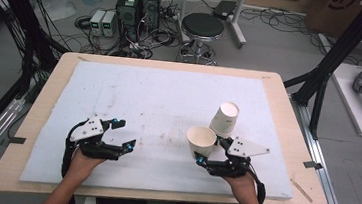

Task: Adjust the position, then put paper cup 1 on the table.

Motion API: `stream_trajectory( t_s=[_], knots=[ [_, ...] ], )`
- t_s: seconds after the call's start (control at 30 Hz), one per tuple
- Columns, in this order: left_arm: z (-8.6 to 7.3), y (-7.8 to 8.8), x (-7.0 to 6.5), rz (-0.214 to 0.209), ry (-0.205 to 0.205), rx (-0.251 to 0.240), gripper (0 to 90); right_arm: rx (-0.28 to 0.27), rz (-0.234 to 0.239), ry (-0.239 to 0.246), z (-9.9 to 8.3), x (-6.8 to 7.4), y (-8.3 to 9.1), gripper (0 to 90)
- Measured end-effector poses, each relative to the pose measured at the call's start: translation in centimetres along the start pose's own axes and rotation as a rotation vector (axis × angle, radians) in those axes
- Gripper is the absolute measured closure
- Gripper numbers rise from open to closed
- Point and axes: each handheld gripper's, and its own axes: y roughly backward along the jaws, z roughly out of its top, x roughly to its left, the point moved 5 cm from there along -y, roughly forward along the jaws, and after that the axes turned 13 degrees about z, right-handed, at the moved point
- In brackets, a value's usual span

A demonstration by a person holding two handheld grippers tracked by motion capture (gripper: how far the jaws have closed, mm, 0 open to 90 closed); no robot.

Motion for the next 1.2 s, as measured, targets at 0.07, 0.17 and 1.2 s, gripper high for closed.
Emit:
stream_trajectory(
  t_s=[0.07, 0.17, 1.2],
  knots=[
    [-0.1, 0.0, 0.1, 0.002, 0.002, 0.001, 19.9, -0.015, -0.001, 0.008, 0.1, -0.1, 0.0, 34.3],
    [-0.2, 0.0, 0.1, 0.003, 0.002, 0.004, 19.8, -0.022, -0.003, 0.008, 0.2, -0.2, 0.1, 34.3],
    [-0.2, -0.5, 0.3, 0.006, 0.016, 0.001, 20.0, -0.002, 0.027, 0.013, -0.8, 0.1, 4.9, 34.2]
  ],
)
